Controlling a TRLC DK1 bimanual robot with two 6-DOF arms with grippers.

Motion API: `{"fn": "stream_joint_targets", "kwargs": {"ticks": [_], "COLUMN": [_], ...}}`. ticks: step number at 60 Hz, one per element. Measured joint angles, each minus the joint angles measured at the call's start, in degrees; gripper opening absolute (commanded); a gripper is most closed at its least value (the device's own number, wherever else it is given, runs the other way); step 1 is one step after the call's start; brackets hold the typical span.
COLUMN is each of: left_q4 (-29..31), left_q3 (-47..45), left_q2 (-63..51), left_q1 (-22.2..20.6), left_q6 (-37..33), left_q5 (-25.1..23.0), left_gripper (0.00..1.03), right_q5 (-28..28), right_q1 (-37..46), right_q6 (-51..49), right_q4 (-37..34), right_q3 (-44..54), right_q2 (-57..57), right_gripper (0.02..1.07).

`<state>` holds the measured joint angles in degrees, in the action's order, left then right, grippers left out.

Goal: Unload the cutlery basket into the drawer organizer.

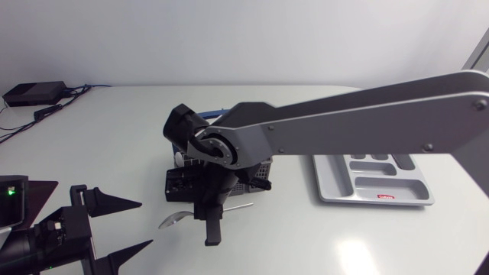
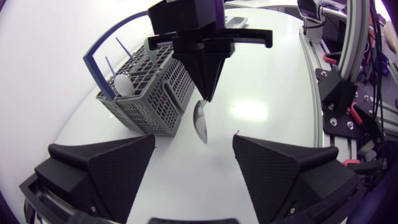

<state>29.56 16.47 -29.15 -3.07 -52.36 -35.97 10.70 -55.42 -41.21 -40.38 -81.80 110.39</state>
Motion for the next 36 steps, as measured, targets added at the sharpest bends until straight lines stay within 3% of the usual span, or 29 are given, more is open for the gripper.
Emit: {"fn": "stream_joint_targets", "kwargs": {"ticks": [36], "left_q4": [-7.6], "left_q3": [0.7], "left_q2": [-3.3], "left_q1": [7.2], "left_q6": [8.1], "left_q5": [-1.8], "left_gripper": [0.8], "right_q5": [0.0], "right_q1": [-1.2], "right_q6": [11.6], "right_q4": [-6.2], "right_q3": [-12.2], "right_q2": [1.4], "right_gripper": [0.12]}}
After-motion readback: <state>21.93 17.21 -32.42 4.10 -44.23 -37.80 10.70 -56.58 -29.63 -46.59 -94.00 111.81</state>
